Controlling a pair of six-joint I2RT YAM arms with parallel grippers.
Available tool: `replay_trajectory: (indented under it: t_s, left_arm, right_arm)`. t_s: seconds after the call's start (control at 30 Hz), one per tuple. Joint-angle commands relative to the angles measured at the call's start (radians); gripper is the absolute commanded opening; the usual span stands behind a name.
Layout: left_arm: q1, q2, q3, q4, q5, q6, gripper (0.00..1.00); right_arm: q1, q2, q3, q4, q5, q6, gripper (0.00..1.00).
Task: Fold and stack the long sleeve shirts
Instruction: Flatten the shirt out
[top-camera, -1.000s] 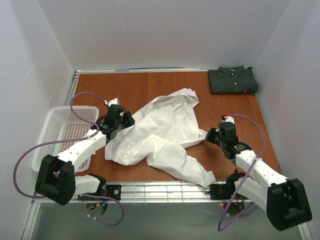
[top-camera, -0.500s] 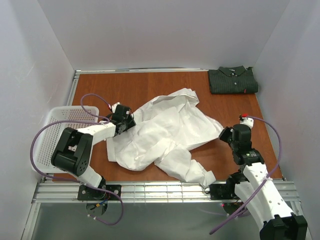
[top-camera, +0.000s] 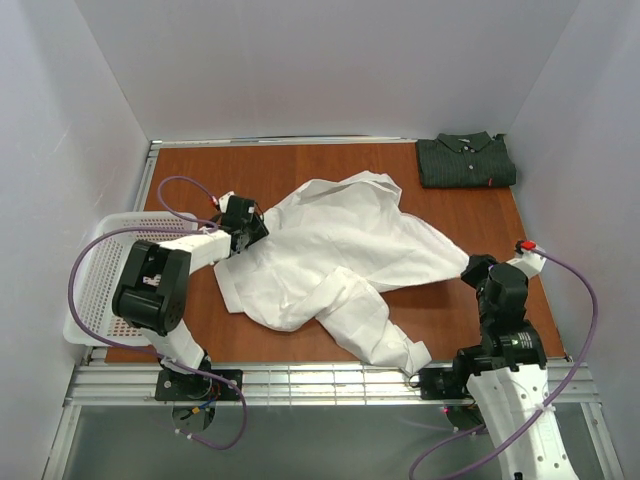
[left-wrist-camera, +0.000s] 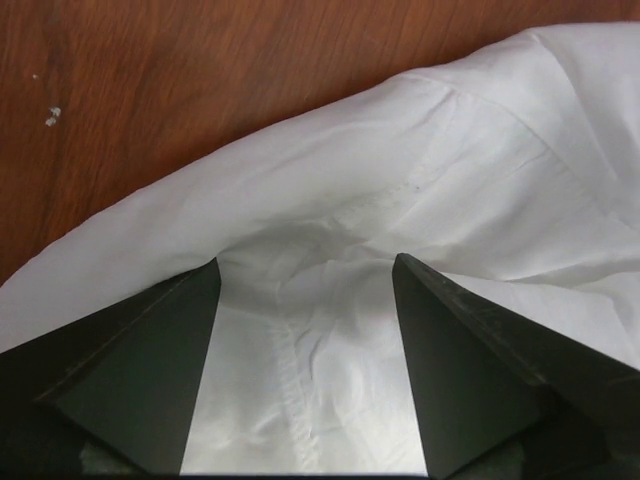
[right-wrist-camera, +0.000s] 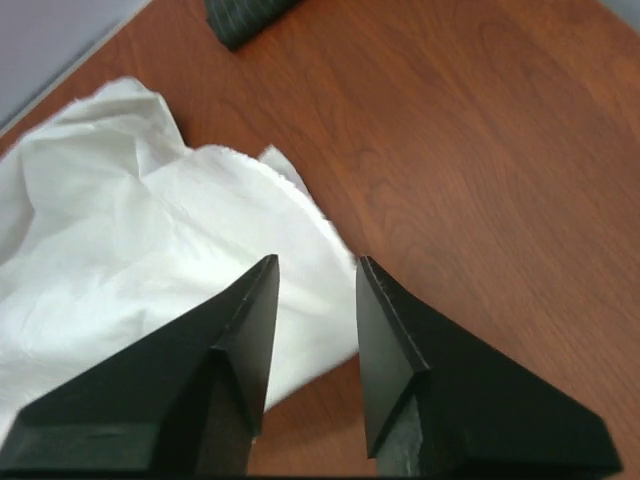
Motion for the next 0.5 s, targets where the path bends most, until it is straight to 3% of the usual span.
replay_trajectory:
  t_s: [0.0,0.17,0.37,0.47]
  left_arm:
    - [0.008,-0.037,0.048,-0.033,0.05,0.1,0.69]
    - [-0.036,-0.212,0.083,-0.101,0.073,0.166,0.79]
    - [-0.156,-0.449,-0.022,-0.236,0.09,0.121,0.8]
    - [-0.168,-0.499,-0.111,-0.254,0.148,0.076,0.78]
  right_arm:
    - [-0.003,-0.04,-0.034,-0.126,-0.068,0.041,0.35]
    - [-0.001,0.019,0.07,-0.085,-0.181,-0.069,0.65]
    - [0.003,0.376,0.17,-0.036,-0.52,-0.251,0.66]
    - [0.037,0.51,0.151,0.0,-0.564,-0.266,0.66]
